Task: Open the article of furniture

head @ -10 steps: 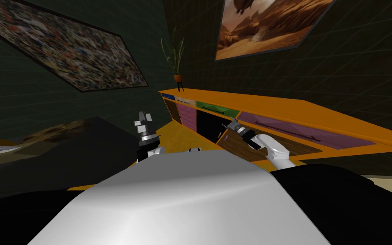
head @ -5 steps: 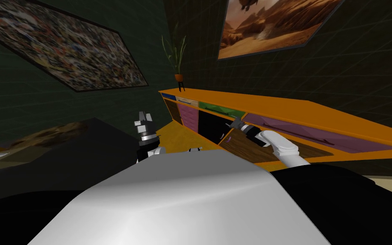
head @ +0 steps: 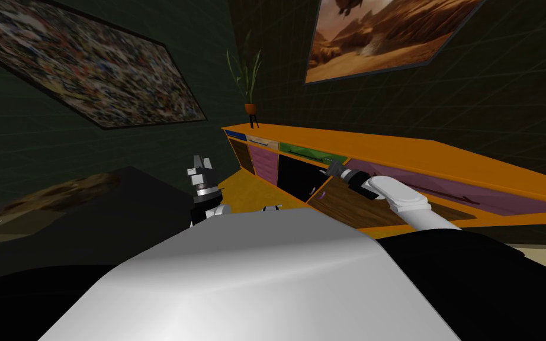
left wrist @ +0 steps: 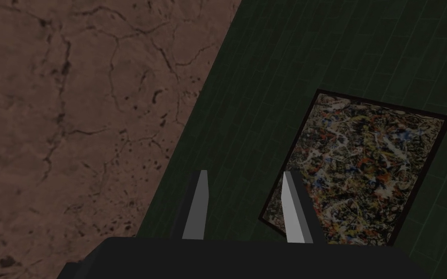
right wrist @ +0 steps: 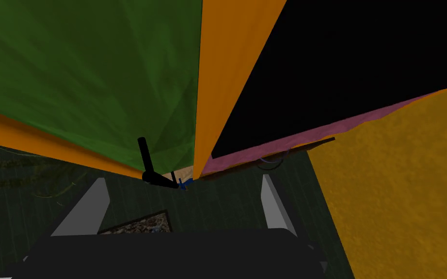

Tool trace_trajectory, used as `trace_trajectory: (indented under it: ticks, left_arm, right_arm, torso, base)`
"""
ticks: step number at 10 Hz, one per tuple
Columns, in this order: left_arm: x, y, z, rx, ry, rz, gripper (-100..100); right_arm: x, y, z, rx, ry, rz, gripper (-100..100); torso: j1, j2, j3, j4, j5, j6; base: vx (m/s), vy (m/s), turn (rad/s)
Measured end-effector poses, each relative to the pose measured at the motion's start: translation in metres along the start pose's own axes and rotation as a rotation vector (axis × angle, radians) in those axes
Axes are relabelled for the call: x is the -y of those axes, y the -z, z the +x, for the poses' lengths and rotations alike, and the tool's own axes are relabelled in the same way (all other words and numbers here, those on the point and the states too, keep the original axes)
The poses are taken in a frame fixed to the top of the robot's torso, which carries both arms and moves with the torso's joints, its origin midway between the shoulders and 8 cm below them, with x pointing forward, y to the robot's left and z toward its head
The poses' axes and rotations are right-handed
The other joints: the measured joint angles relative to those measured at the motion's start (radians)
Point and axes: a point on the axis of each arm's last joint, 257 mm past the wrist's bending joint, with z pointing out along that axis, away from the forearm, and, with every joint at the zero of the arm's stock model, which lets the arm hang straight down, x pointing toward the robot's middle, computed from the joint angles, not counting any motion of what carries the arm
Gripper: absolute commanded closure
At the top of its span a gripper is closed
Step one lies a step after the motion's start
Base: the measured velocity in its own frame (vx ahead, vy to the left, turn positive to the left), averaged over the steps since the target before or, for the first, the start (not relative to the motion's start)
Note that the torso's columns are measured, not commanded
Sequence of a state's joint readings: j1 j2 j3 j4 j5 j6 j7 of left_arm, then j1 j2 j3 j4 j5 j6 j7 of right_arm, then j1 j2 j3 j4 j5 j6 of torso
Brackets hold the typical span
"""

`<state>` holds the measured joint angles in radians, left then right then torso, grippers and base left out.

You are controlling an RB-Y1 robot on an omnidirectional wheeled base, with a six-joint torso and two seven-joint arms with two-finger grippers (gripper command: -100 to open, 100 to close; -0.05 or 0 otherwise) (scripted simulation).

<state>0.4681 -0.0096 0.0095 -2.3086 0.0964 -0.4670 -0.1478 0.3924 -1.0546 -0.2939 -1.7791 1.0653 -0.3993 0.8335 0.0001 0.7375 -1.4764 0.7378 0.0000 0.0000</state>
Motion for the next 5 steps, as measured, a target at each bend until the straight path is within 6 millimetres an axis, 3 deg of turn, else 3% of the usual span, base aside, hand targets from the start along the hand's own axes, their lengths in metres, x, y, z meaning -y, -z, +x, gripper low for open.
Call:
trace_trajectory:
  ticks: [2,3,4,5]
  left_arm:
    - [0.0,0.0,0.0,0.0,0.0,0.0,0]
    - [0.0,0.0,0.0,0.0,0.0,0.0,0]
    - [0.0,0.0,0.0,0.0,0.0,0.0,0]
    - [0.0,0.0,0.0,0.0,0.0,0.0,0]
  right_arm:
    - [0.008,0.003,0.01,-0.021,0.089,-0.014,-100]
    - [0.009,0.003,0.011,-0.022,0.093,-0.015,-100]
    - [0.009,0.007,0.026,-0.045,0.09,-0.009,-100]
    - [0.01,0.014,0.039,-0.066,0.099,-0.015,-100]
  torso:
    - [-0.001,0.002,0.001,0.001,0.0,0.0]
    - [-0.002,0.003,0.002,0.001,-0.001,0.0]
    - [-0.001,0.004,0.002,0.001,-0.001,-0.001]
    - [0.001,0.005,0.003,0.002,0.0,0.0]
  base:
    - [0.016,0.038,-0.006]
    - [-0.049,0.031,0.331]
    - [-0.112,0.05,0.442]
    - [-0.095,0.047,0.191]
